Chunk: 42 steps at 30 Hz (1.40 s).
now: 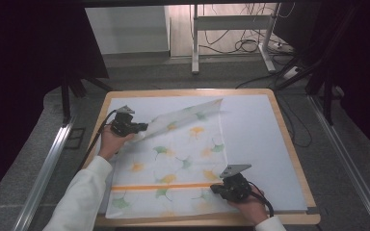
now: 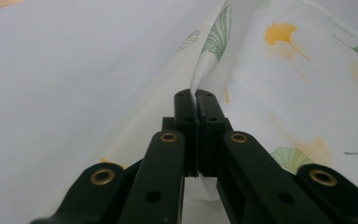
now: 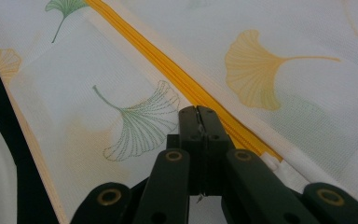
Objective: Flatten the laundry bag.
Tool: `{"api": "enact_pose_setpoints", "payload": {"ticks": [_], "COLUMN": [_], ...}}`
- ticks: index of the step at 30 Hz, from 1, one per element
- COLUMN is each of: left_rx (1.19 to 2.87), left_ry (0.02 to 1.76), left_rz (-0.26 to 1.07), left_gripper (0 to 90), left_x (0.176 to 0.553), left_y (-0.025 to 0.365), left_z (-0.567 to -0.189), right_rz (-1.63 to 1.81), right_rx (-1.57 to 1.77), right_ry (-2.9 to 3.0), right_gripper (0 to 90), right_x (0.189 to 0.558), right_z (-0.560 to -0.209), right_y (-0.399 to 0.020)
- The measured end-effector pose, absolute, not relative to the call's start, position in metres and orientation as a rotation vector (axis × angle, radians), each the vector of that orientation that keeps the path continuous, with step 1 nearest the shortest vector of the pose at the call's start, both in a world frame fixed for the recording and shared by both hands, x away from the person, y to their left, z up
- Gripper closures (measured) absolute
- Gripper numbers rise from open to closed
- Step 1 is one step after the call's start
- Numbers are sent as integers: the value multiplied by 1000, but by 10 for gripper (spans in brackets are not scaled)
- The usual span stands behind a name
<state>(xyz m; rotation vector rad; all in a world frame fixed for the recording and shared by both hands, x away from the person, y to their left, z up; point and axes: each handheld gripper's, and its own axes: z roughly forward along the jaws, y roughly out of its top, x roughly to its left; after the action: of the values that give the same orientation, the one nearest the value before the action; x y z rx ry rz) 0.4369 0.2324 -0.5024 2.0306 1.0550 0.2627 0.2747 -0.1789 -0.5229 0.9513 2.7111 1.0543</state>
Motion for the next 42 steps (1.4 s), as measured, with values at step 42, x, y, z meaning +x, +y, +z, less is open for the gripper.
{"api": "enact_pose_setpoints", "payload": {"ticks": [42], "left_rx": [1947], "left_ry": [1159], "left_rz": [309], "left_gripper": [784], "left_x": [495], "left_y": [266], "left_z": [-509], "right_rz": [1094], "right_rx": [980], "right_ry": [2709], "right_gripper": [892], "right_x": [277], "right_z": [-525], "right_y": [-182]}}
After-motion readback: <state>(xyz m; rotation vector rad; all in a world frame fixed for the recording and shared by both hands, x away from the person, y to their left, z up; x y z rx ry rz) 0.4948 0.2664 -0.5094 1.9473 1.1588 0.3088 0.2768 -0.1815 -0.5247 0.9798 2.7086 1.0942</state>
